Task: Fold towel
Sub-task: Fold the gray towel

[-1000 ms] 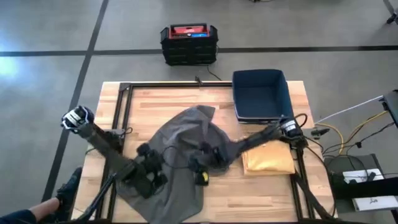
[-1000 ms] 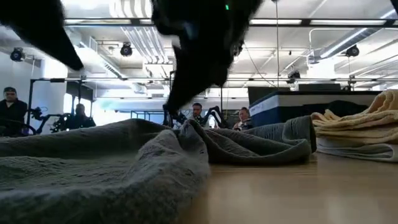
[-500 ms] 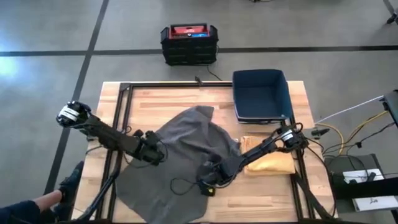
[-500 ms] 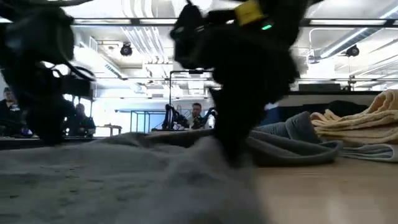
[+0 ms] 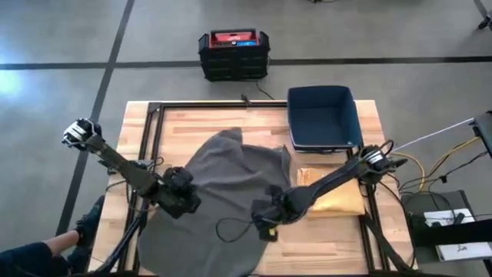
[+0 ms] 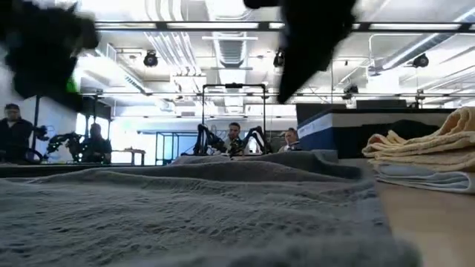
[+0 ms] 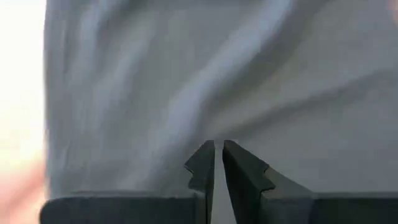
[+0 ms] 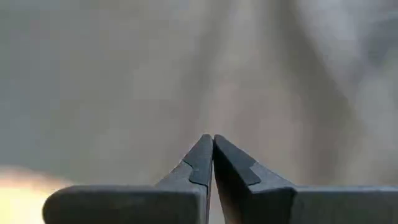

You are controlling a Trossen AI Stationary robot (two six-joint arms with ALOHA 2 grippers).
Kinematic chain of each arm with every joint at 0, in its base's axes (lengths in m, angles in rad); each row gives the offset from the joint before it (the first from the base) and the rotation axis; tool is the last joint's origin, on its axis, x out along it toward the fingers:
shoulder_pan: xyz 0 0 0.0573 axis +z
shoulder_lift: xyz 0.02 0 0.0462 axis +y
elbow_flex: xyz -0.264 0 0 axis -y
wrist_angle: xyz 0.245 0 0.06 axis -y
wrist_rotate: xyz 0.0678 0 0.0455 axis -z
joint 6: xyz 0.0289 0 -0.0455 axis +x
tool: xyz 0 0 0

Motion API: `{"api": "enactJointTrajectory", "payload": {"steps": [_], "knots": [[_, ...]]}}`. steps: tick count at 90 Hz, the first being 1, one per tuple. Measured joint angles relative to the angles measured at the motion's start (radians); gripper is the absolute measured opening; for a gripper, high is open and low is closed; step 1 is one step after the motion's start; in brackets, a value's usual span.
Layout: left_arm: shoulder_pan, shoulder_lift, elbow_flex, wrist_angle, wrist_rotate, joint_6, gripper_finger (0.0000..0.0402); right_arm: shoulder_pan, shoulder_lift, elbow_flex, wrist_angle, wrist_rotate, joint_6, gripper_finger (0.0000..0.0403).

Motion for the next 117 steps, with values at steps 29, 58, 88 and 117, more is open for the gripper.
{"api": "enactJointTrajectory", "payload": {"steps": [29, 58, 88, 117], "knots": [[0.259, 0.130, -0.086, 0.133, 0.066, 0.352, 0.0021, -0.209, 0.118, -0.032, 0.067, 0.047, 0.055, 0.0000], [0.204, 0.221, -0.238, 0.137, 0.256, -0.052, 0.0021, -0.131, 0.216, -0.027, 0.045, -0.061, 0.086, 0.0000], [-0.027, 0.116, -0.093, 0.102, 0.203, -0.203, 0.0021, -0.049, 0.107, -0.034, -0.035, -0.093, -0.045, 0.0000], [0.346, 0.107, 0.140, 0.119, 0.095, 0.499, 0.0021, -0.047, 0.109, -0.055, 0.274, -0.017, -0.065, 0.0000]]}}
